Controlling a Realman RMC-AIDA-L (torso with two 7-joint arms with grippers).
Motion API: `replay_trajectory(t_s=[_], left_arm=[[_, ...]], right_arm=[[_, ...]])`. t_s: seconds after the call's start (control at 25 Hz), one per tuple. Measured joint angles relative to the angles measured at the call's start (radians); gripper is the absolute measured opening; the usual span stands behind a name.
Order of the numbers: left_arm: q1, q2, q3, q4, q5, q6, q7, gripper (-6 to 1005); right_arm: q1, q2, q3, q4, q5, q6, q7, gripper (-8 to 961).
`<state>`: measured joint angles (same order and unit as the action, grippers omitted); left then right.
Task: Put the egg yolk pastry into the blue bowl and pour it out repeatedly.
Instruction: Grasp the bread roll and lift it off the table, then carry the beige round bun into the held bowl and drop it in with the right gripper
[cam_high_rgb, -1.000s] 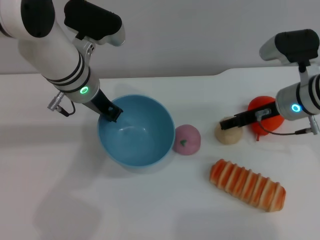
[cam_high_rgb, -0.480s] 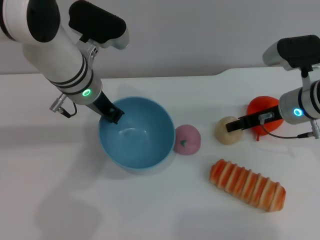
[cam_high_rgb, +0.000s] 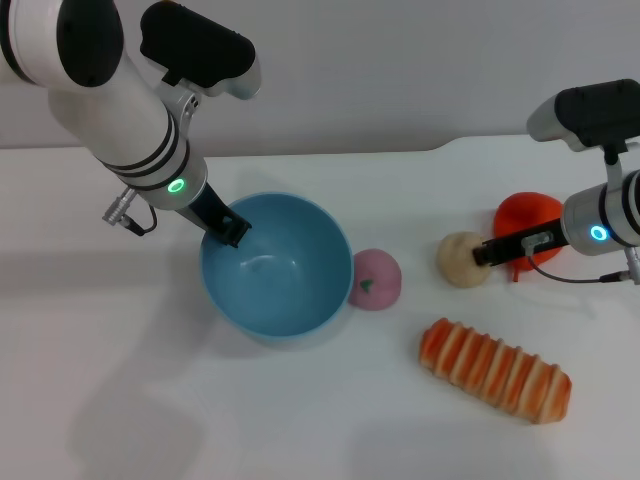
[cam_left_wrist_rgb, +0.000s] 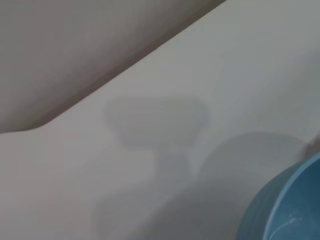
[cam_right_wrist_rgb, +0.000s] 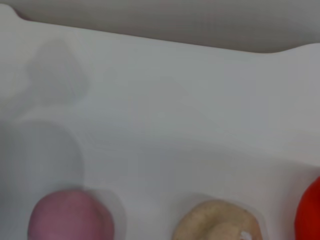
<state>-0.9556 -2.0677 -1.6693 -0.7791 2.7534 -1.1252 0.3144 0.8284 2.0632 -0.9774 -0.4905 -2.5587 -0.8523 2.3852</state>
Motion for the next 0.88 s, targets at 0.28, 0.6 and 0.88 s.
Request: replay_trajectory(t_s=[0.28, 0.6, 0.88], left_arm=[[0.0, 0.0, 0.002, 0.0, 0.0, 0.004, 0.0, 0], [0.0, 0.001, -0.004, 0.0, 0.0, 0.019, 0.0, -1], [-0.002, 0.003, -0.005, 0.0, -0.001, 0.024, 0.0, 0]], right_arm=[[-0.006, 0.003, 0.0, -0.033, 0.002, 0.005, -0.019, 32], [-0.005, 0.011, -0.059, -0.175, 0.014, -0.058, -0.027, 2], [0.006, 0.014, -0.169, -0.316, 0.101, -0.127, -0.027, 28]])
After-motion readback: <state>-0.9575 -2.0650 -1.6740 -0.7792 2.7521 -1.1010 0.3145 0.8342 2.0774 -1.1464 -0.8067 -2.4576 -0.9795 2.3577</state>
